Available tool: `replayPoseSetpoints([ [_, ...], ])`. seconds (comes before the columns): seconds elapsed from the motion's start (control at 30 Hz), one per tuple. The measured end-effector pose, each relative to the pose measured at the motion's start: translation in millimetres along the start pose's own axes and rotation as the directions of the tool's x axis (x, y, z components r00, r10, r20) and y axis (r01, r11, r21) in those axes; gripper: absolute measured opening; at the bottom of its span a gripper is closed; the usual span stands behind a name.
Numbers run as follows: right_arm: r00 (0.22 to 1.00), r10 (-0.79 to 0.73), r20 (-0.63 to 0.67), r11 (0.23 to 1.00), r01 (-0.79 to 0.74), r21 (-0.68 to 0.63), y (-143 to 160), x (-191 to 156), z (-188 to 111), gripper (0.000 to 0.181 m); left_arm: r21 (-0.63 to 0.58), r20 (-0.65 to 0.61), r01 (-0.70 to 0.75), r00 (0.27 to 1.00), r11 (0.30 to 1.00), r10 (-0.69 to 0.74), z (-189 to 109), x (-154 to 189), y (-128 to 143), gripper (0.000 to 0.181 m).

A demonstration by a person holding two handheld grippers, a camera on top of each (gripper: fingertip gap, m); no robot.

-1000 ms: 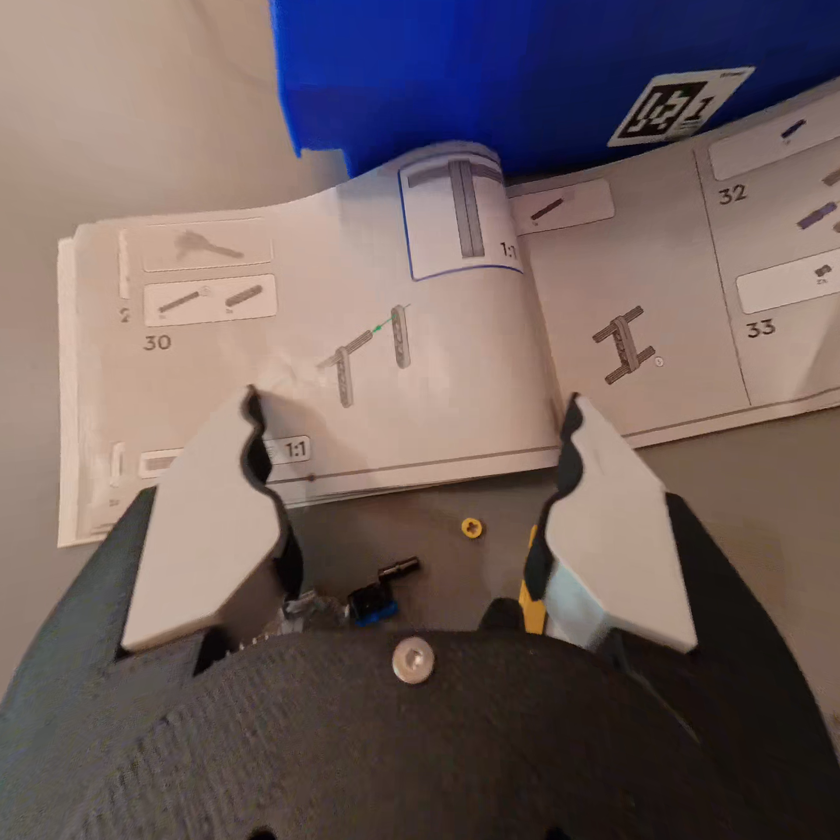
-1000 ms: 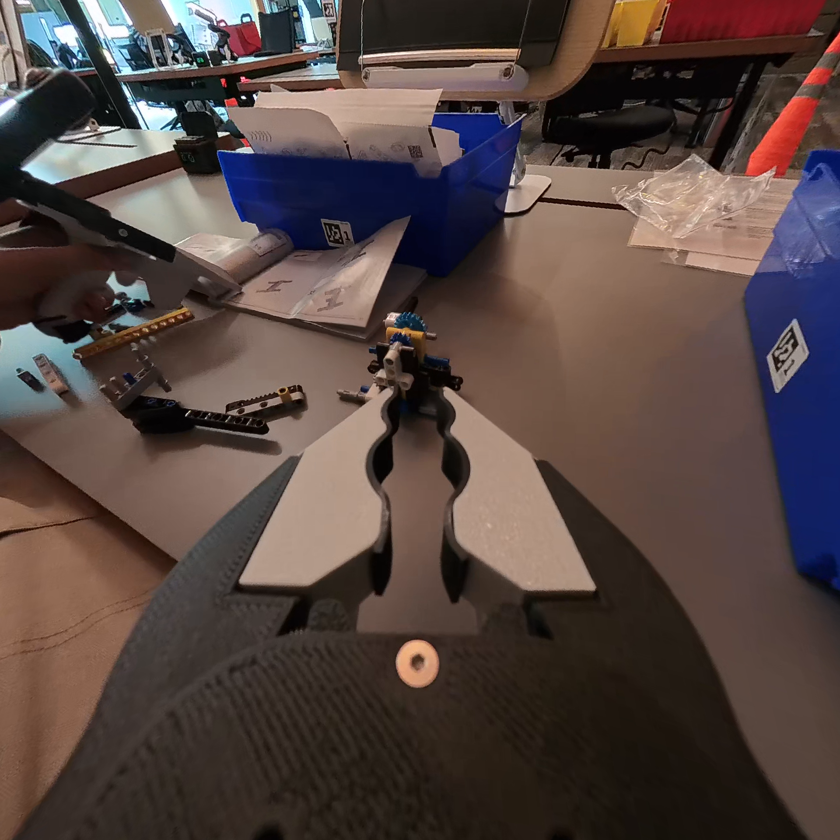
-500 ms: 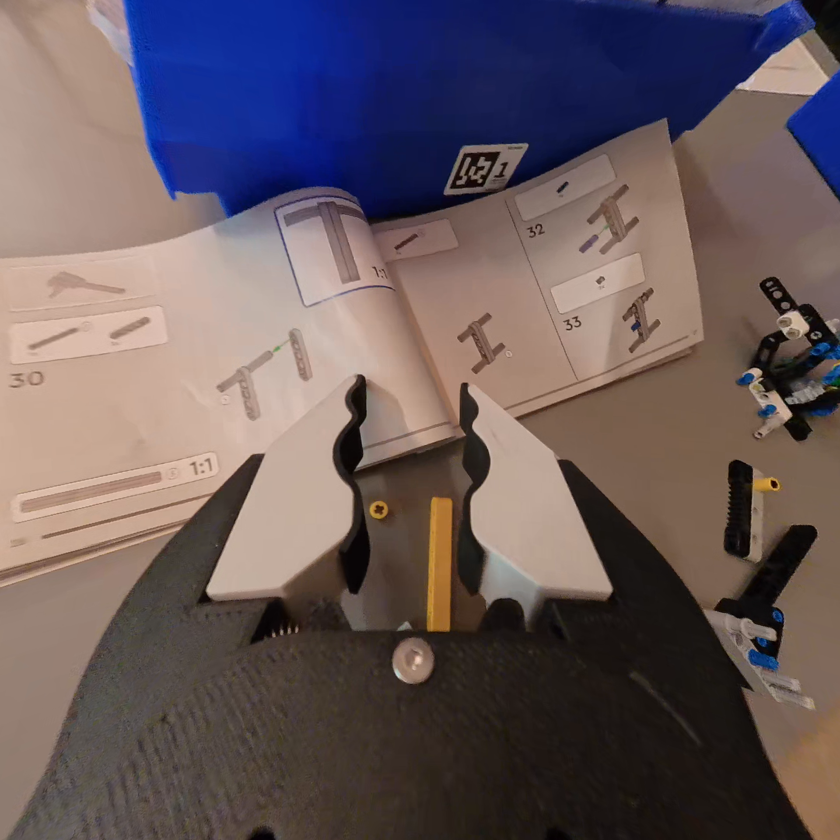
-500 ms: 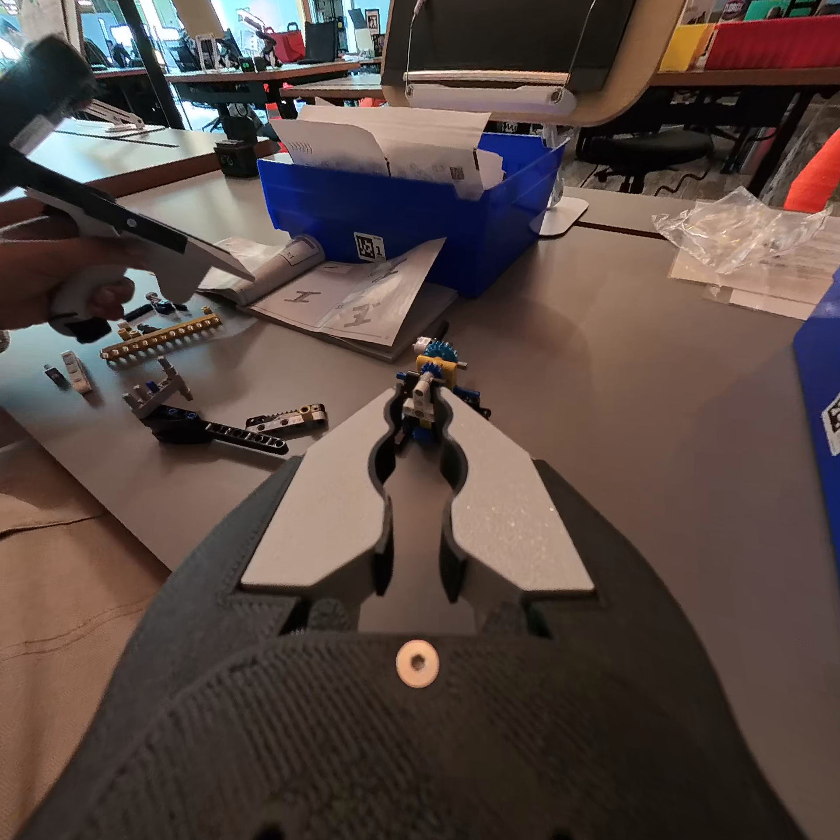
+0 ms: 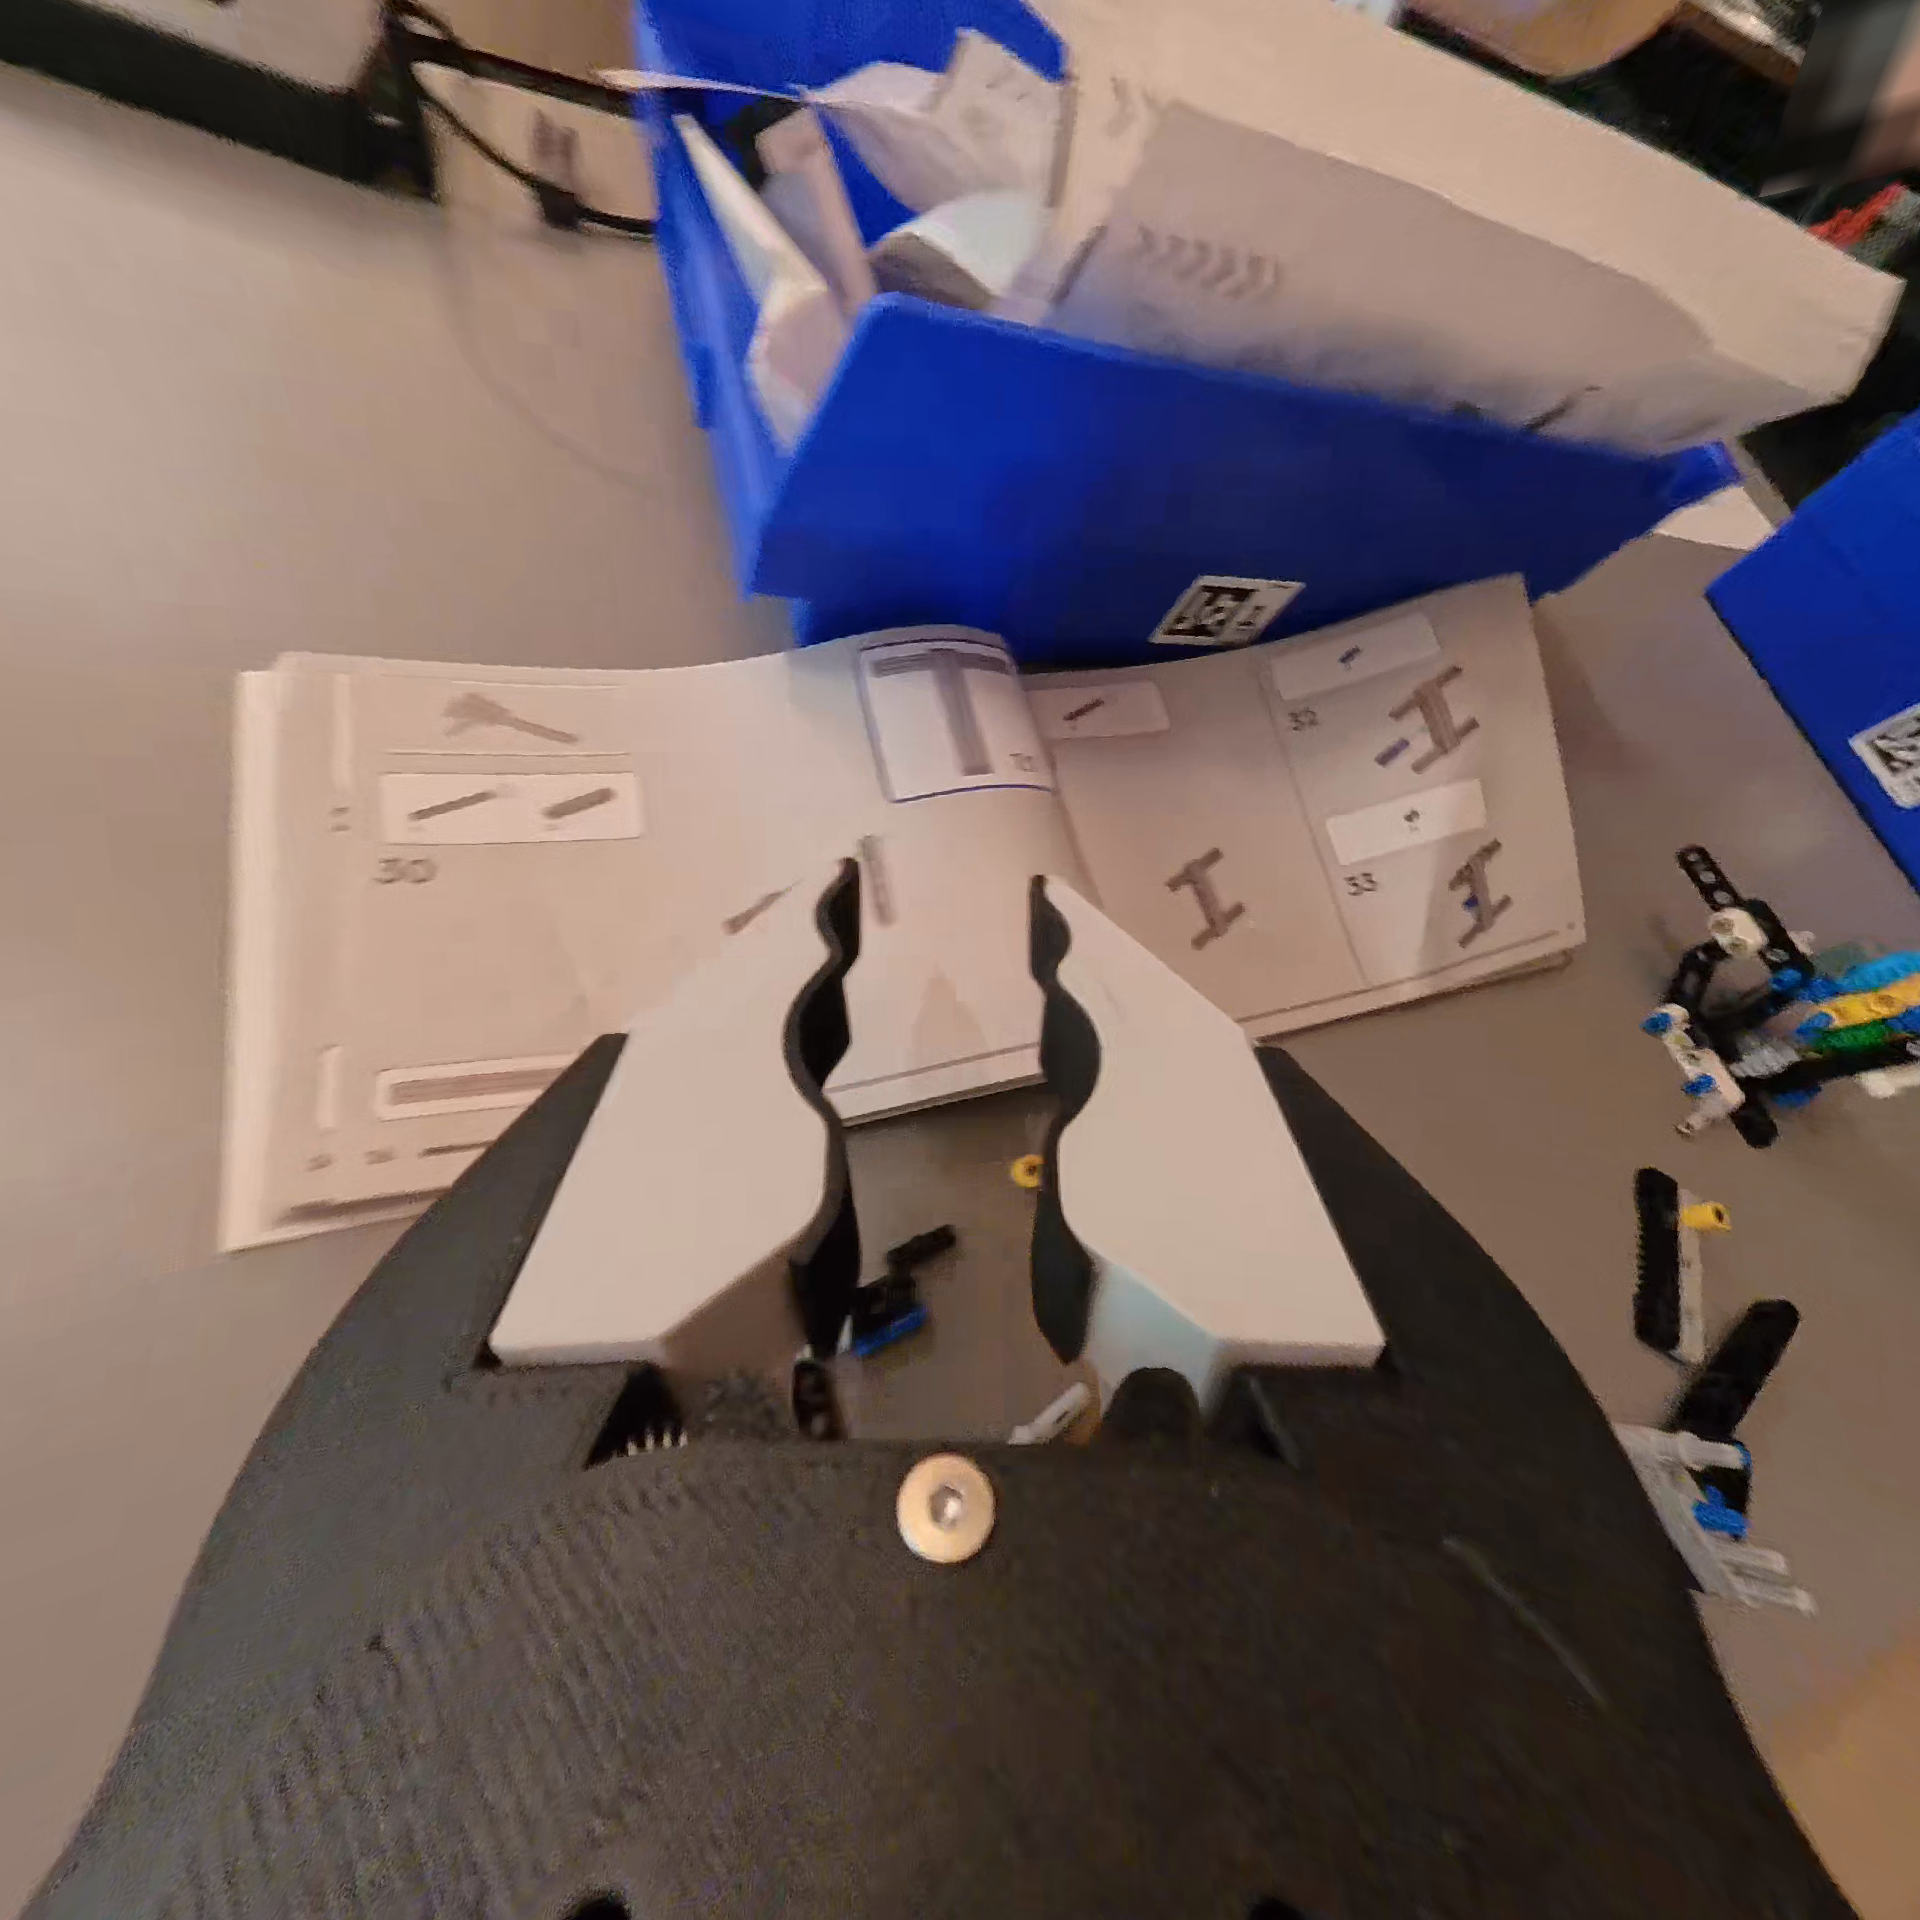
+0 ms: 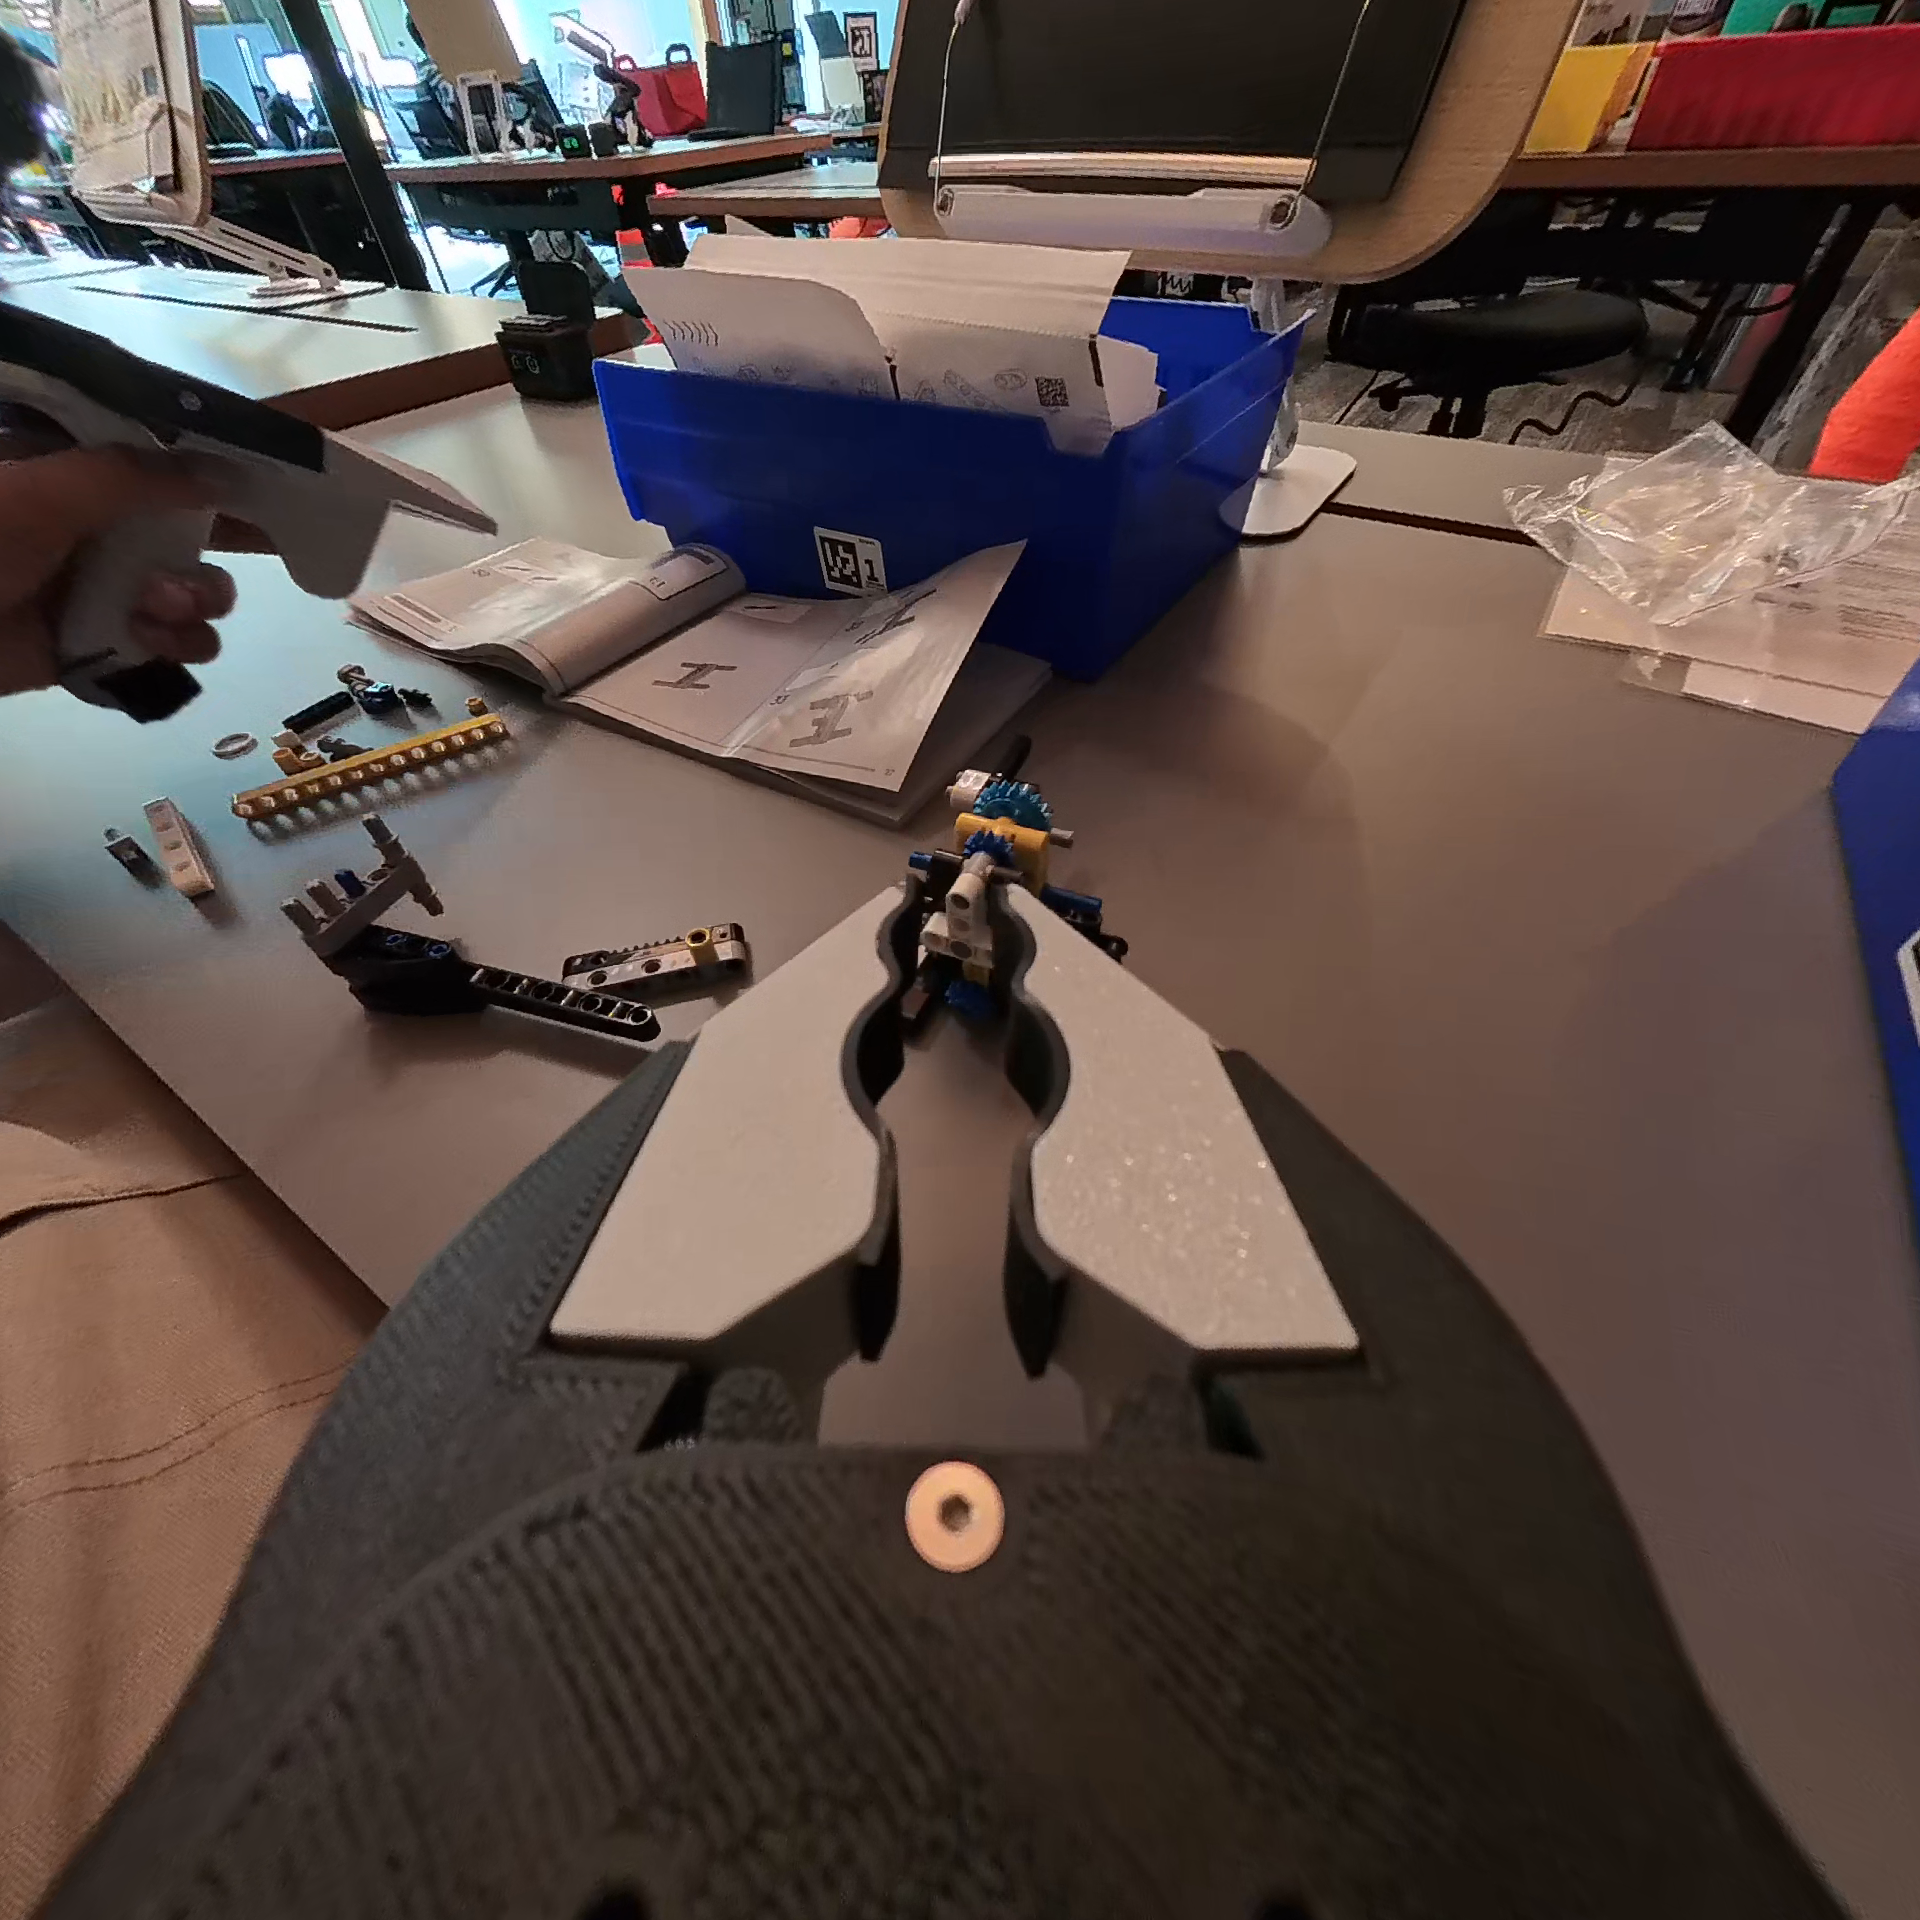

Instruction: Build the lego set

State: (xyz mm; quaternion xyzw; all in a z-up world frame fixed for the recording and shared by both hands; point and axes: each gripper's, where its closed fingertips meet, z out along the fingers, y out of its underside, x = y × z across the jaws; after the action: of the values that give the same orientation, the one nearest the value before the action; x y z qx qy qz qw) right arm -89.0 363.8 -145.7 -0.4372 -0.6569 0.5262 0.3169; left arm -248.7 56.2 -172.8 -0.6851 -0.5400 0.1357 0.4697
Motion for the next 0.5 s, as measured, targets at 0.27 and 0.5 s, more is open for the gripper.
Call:
replayPoseSetpoints([
  [0.27,1.000,-0.014,0.004,1.000,0.014,-0.013,1,-3,2,0.012,-0.056,0.028,0.035,0.999,0.998,-0.034,12,-5,18,0.143],
  [0.5,1.000,-0.013,0.003,1.000,0.013,-0.014,2,-2,2,0.012,-0.226,-0.004,-0.144,0.989,0.963,0.147,34,34,55,0.139],
])
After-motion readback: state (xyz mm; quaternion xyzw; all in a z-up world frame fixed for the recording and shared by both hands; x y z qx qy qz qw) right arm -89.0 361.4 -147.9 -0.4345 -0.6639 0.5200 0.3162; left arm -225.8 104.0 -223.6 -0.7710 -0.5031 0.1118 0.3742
